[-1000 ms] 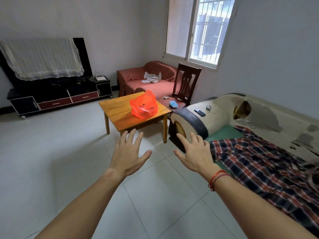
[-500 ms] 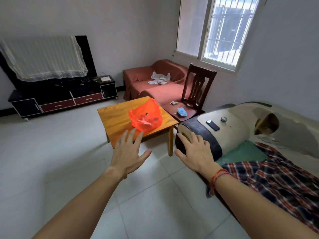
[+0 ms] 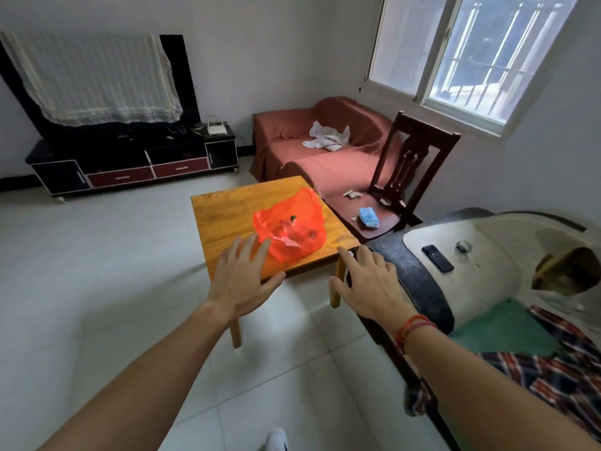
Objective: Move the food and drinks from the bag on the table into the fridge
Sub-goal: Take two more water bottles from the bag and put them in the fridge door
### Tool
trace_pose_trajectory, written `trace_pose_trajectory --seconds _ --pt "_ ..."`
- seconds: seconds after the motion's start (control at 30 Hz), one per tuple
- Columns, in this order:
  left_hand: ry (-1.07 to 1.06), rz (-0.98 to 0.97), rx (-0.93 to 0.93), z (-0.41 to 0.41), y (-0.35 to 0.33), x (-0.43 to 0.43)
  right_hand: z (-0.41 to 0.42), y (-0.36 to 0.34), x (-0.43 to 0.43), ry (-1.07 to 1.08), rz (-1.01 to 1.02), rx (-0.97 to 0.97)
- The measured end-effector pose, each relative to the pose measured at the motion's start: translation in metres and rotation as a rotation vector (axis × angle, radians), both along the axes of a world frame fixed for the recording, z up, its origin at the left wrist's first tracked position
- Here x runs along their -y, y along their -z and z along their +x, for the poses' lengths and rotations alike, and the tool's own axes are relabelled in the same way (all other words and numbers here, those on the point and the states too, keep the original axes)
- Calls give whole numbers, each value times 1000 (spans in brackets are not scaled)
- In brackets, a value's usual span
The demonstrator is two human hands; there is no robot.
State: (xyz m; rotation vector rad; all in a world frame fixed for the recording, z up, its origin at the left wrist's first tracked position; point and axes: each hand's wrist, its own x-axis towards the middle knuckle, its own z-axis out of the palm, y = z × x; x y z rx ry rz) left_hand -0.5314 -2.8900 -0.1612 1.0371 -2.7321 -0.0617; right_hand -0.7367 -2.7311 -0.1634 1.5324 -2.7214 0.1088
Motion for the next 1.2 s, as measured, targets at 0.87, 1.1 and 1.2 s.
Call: trace_pose_trajectory --seconds 0.87,1.1,1.2 --pt "-71 218 71 -200 79 273 -199 58 309 -92 142 82" --pt "-145 315 107 -256 115 318 -255 84 372 -181 241 145" --pt "-153 381 129 -272 130 326 -268 94 386 -198 266 164"
